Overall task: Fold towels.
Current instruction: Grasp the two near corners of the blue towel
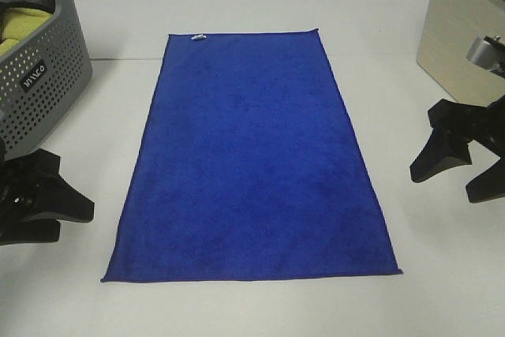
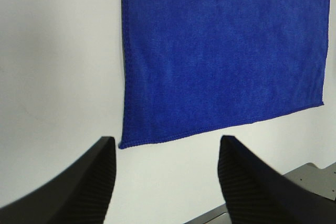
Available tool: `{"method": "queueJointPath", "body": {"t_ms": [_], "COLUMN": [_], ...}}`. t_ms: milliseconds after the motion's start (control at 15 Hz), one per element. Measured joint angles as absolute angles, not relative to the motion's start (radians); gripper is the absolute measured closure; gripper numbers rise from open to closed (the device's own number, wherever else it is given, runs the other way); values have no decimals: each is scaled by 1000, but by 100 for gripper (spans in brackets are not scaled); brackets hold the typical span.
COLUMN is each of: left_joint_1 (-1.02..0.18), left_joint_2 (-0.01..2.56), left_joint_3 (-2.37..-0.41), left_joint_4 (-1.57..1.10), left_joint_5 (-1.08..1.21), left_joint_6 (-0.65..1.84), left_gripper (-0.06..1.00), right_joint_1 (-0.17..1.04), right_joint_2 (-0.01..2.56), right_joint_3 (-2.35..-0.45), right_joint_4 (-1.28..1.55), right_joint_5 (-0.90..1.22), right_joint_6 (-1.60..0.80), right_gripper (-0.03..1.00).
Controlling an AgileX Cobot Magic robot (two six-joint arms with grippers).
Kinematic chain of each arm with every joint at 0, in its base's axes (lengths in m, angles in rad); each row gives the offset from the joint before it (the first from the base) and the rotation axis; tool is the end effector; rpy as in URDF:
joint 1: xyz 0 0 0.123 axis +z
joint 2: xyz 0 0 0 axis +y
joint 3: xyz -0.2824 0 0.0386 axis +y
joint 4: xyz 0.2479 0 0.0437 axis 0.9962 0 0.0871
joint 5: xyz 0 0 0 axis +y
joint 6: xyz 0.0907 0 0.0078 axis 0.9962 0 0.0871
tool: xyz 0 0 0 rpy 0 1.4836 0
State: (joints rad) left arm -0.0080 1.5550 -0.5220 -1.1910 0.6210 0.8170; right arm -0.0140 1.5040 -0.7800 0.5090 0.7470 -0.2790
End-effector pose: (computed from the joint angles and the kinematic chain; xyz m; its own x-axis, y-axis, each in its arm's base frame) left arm 0.2256 -0.0511 0.1440 -0.9514 -0.2391 -0.1940 -0.0826 0.8051 -0.5873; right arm 0.2562 0.0266 0.1927 -0.9697 0.1168 -0.2147 0.0363 0.9375 0.3460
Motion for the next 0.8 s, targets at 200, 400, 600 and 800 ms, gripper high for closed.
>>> {"method": "queueJointPath", "body": {"t_ms": [200,400,600,800], "left_joint_1": [-8,-8,-8,-8], "left_joint_2": [1657,1726,1767,1804], "left_joint_3": [-523,-524,-525,-525], "left_joint_4": [-1307,-1423,-1506,-1562], "left_joint_5": [619,618,617,617], "left_joint_6": [937,1065,1172,1240], "left_gripper": [38,38,37,33], "right_joint_1": [-14,-14,-14,-14], "right_joint_2": [1590,1673,1696,1735], "right_joint_3": [-780,-769,-668,-637], "right_joint_4": [577,640,776,951], "right_joint_5": [730,715,614,579], "right_joint_6": [-357,-411,-533,-689], "right_gripper": [25,25,25,25]}}
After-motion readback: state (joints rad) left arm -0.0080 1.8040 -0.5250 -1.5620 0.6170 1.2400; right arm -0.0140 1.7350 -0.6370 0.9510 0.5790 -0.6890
